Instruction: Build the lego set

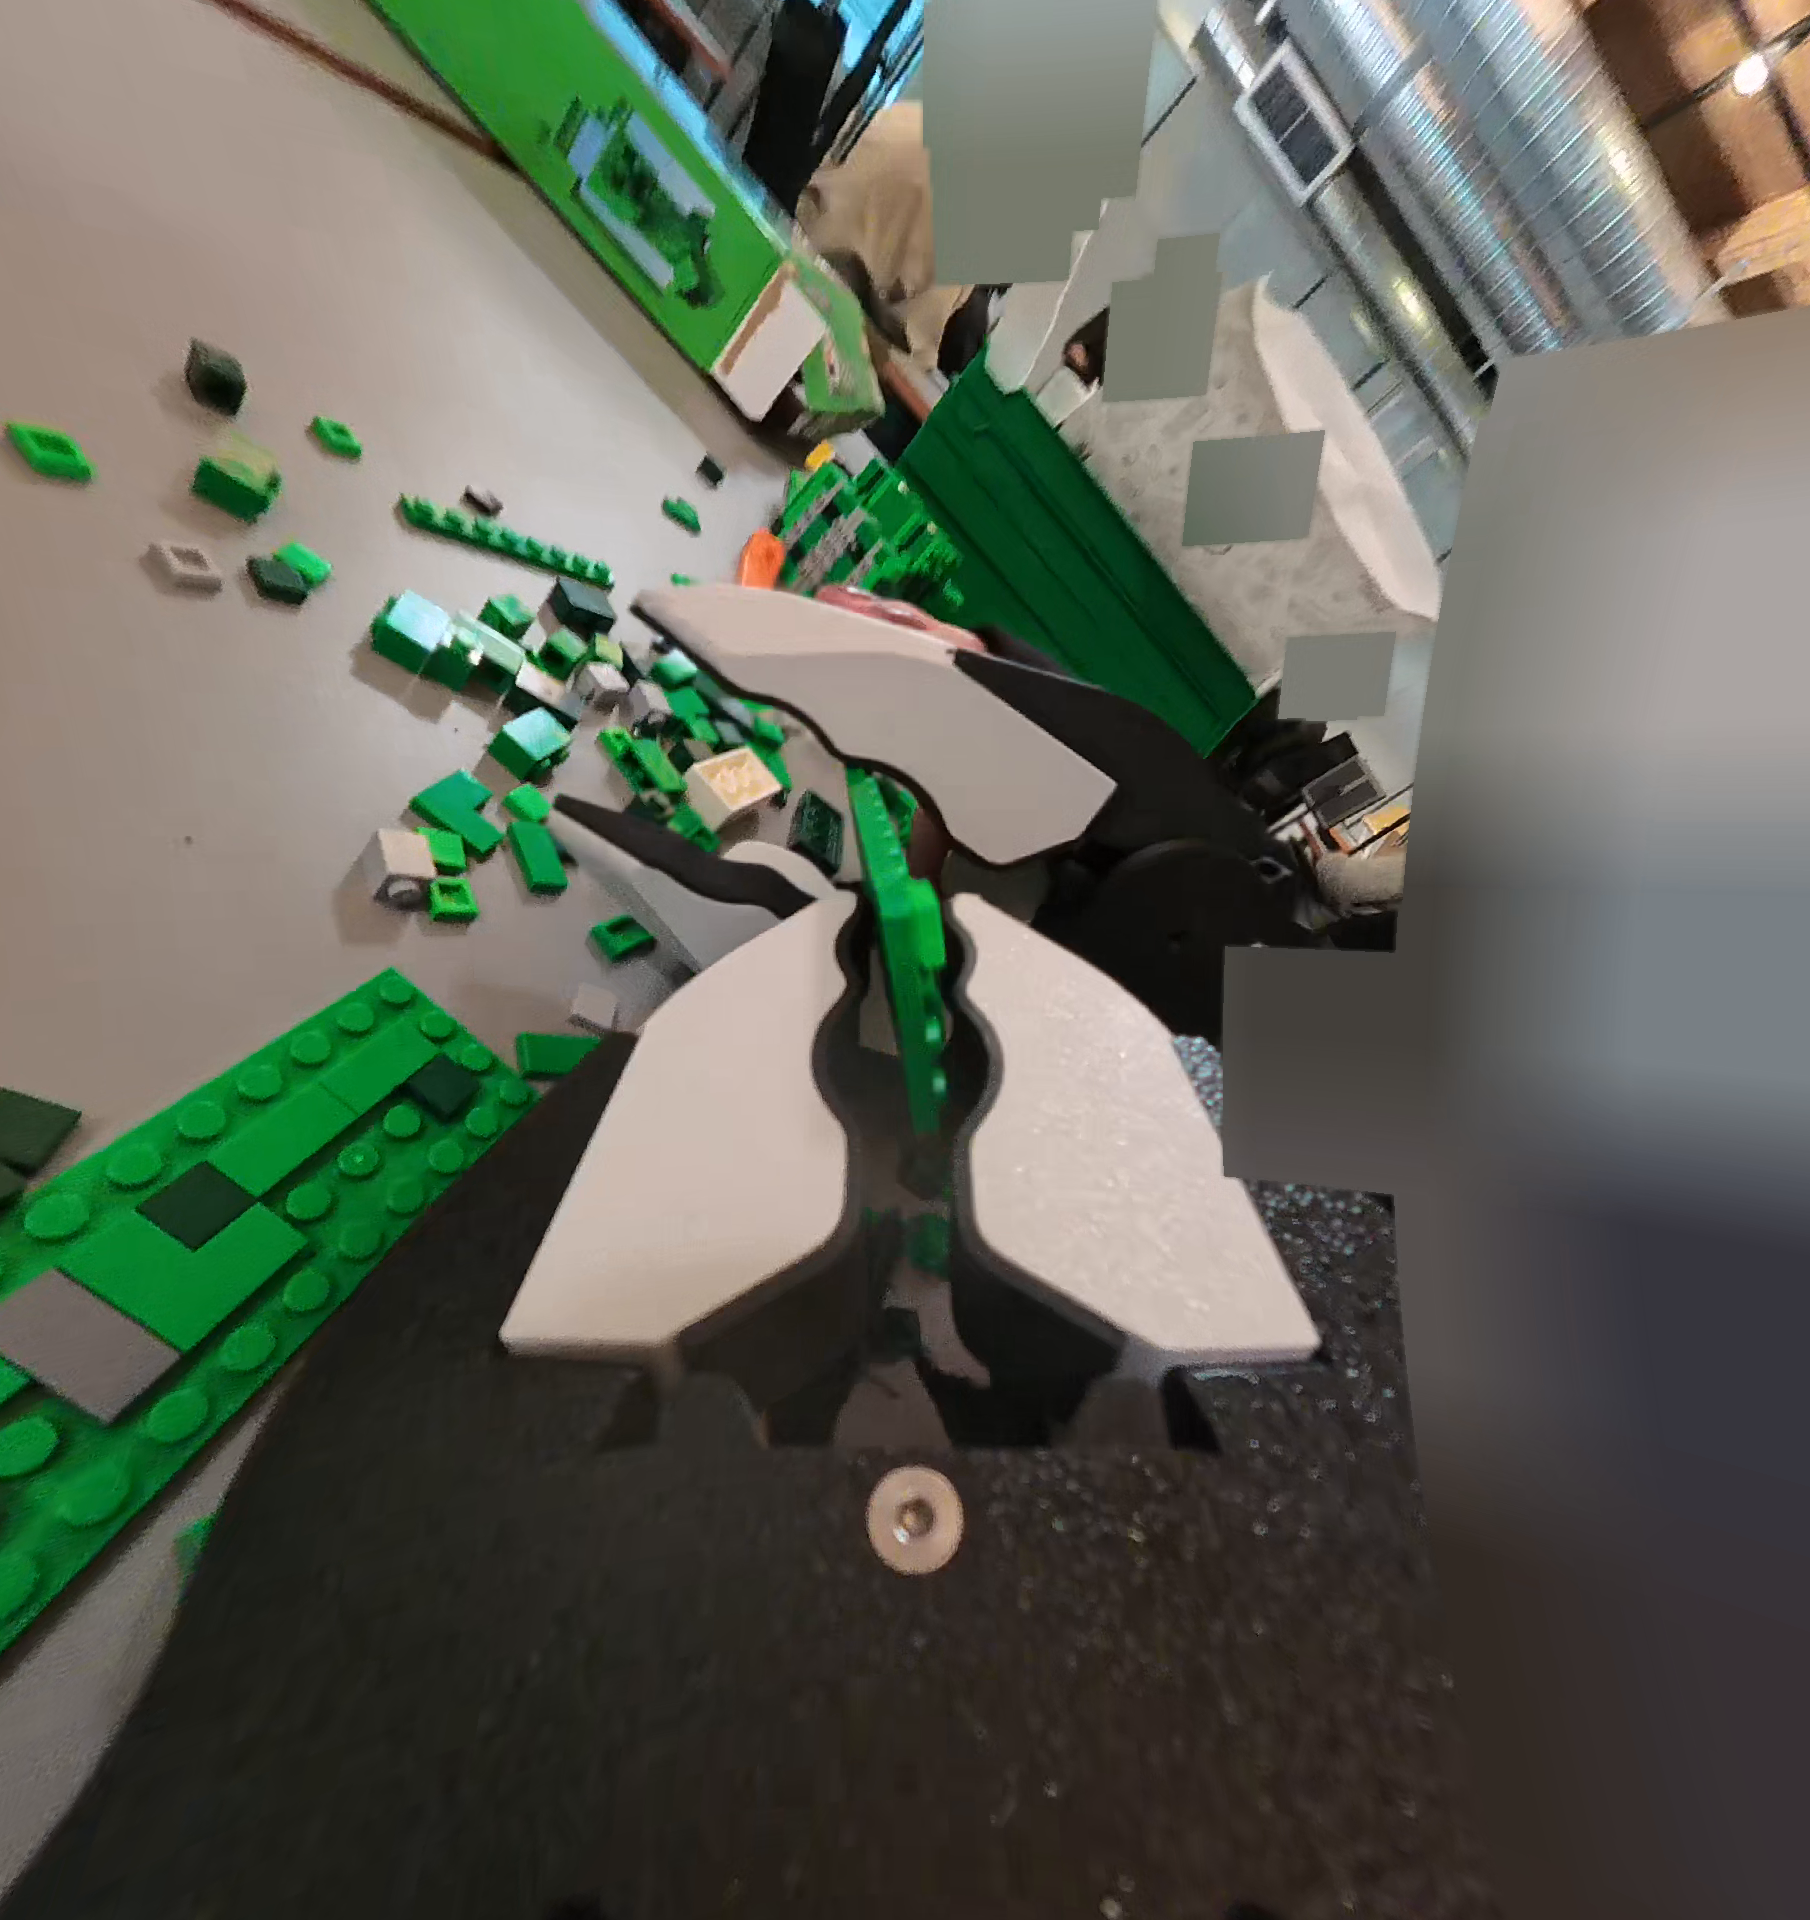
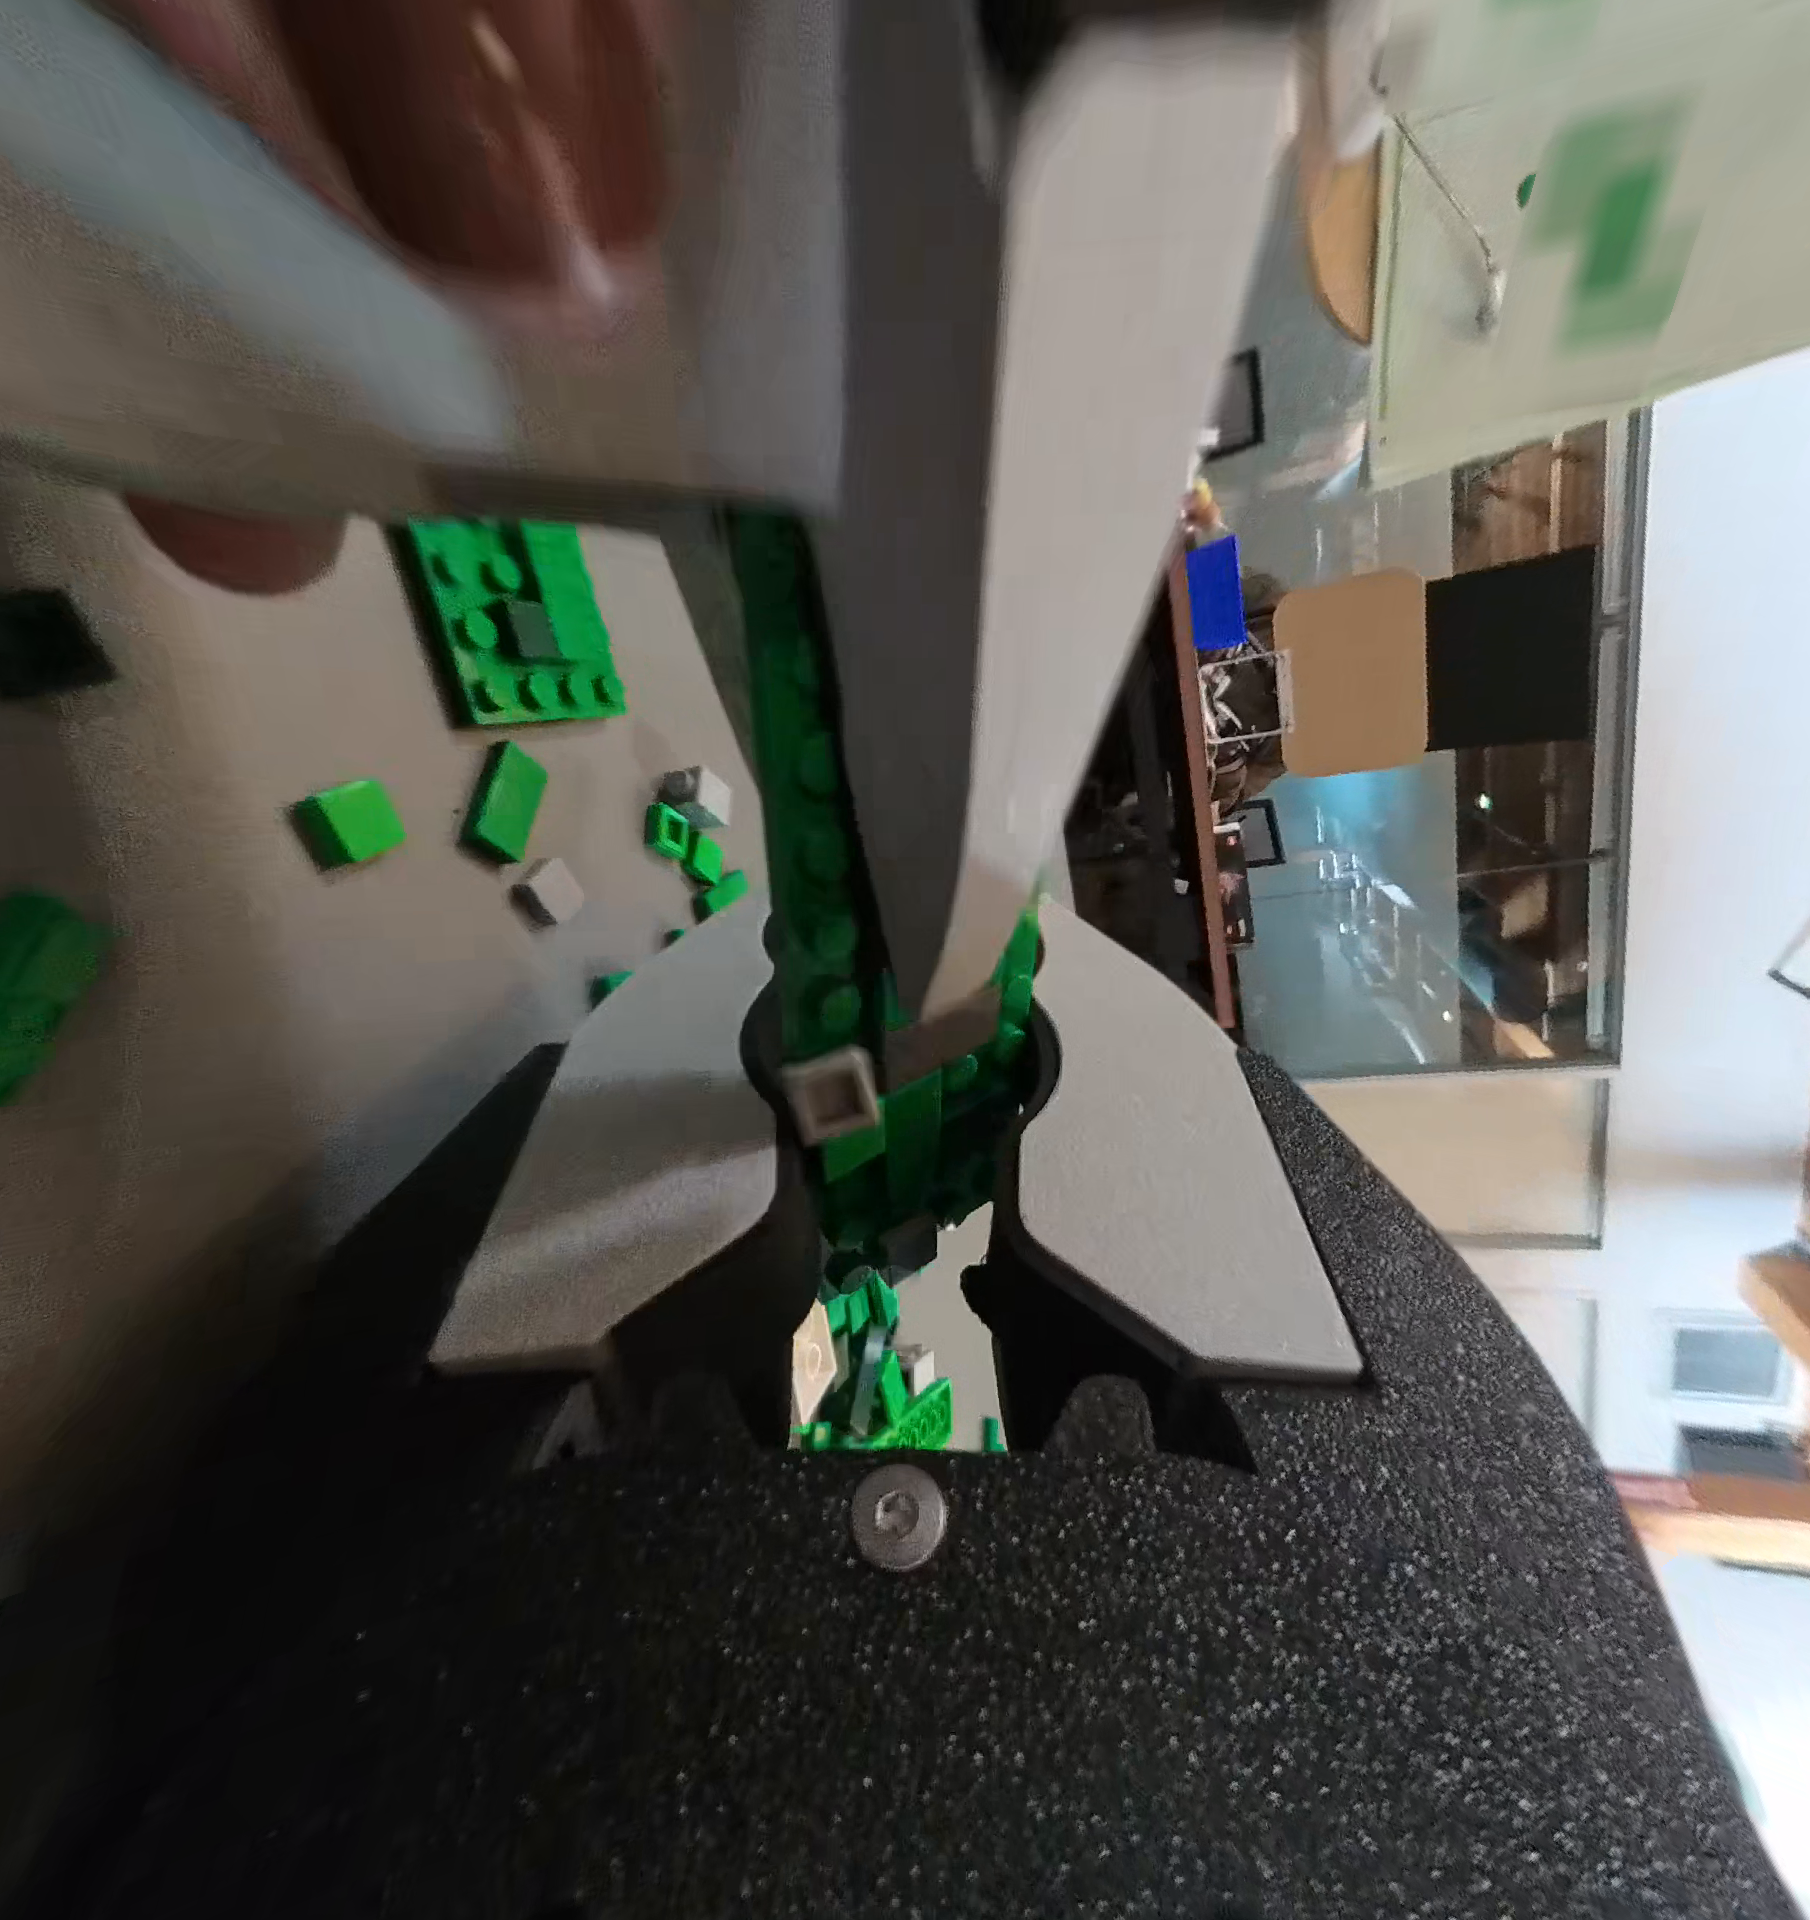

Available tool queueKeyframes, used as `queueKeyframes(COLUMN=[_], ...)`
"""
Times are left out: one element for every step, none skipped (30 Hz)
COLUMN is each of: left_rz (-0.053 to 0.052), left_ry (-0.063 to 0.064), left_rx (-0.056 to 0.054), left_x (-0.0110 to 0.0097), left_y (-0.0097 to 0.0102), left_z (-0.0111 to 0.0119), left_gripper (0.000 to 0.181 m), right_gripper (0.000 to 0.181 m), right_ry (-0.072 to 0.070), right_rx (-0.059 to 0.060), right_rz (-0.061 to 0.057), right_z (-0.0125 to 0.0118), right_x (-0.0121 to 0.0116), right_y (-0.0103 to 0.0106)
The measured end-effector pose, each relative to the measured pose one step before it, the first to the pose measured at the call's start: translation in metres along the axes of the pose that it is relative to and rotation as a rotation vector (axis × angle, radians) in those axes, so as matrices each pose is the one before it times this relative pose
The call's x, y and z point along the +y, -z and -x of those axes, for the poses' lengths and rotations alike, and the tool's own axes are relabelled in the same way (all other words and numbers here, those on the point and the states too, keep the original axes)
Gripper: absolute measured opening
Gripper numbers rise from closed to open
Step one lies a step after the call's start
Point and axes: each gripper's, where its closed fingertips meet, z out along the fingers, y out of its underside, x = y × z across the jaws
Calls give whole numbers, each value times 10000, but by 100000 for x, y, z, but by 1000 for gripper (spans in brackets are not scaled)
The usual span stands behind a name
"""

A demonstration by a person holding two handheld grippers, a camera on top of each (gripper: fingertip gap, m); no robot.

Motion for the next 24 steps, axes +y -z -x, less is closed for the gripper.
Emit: queueKeyframes(left_rz=[-301, -300, -259, -138, 67, 36, 22, 144, 158, 165, 204, 188, 145, 44, -71, 81, 80, 76, 54, 163, 118, 51, 45, 7], left_ry=[-137, -136, -127, -126, -116, -177, -235, -112, -69, -83, -98, -90, -102, -29, 77, 141, 30, -94, -98, -45, -52, -63, -37, 24], left_rx=[58, 36, -7, -129, -252, -311, -199, -247, -254, -65, 57, -6, -3, -72, 9, 84, 45, -70, -115, 2, -11, -40, 43, 14], left_x=[-363, -389, -389, -241, 54, -5, -25, 164, 231, 210, 262, 243, 183, 70, -81, 119, 105, 96, 53, 208, 143, 51, 66, 21], left_y=[271, 247, 209, 146, 5, -1, 0, -70, -134, -158, -183, -170, -128, -32, 110, 0, -41, -71, -60, -125, -135, -83, -59, -27], left_z=[-161, -127, -56, 140, 260, 273, 88, 204, 261, -3, -175, -103, -115, 37, 66, -4, -29, -4, 46, -63, -46, -26, -120, -13], left_gripper=[11, 11, 10, 8, 7, 6, 6, 6, 6, 5, 6, 6, 6, 6, 6, 6, 6, 6, 6, 6, 6, 6, 6, 6], right_gripper=[36, 36, 36, 37, 37, 38, 46, 52, 61, 68, 70, 70, 69, 68, 65, 59, 59, 56, 60, 63, 64, 58, 55, 53], right_ry=[-161, -157, -117, -36, -9, 58, 104, 5, 70, 184, 309, 417, 383, 173, 59, -47, -80, -113, -125, -65, -57, 3, -3, -46], right_rx=[0, -41, -44, -118, -106, -148, -388, -186, -276, -168, 4, 115, 115, 137, 50, 96, 39, -3, 25, -8, -28, -81, 29, 3], right_rz=[21, -23, -15, -43, -62, -254, -411, -232, -136, -113, -47, 1, 51, 284, 67, -28, -6, -10, -70, -102, -64, -39, -19, 0], right_z=[-208, -126, -61, 58, 38, 74, 442, 262, 454, 410, 234, 81, 47, -103, -39, -153, -147, -83, -107, -54, 19, 151, 22, -41], right_x=[222, 157, 136, 26, -22, -309, -656, -610, -675, -735, -679, -585, -393, 190, 91, -5, 14, -8, -75, -187, -188, -156, -93, -6], right_y=[-10, 11, -1, -4, 49, 154, 275, 258, 183, 103, 25, -50, -111, -195, -171, -62, -38, 5, 25, 54, 34, 6, -26, -21])
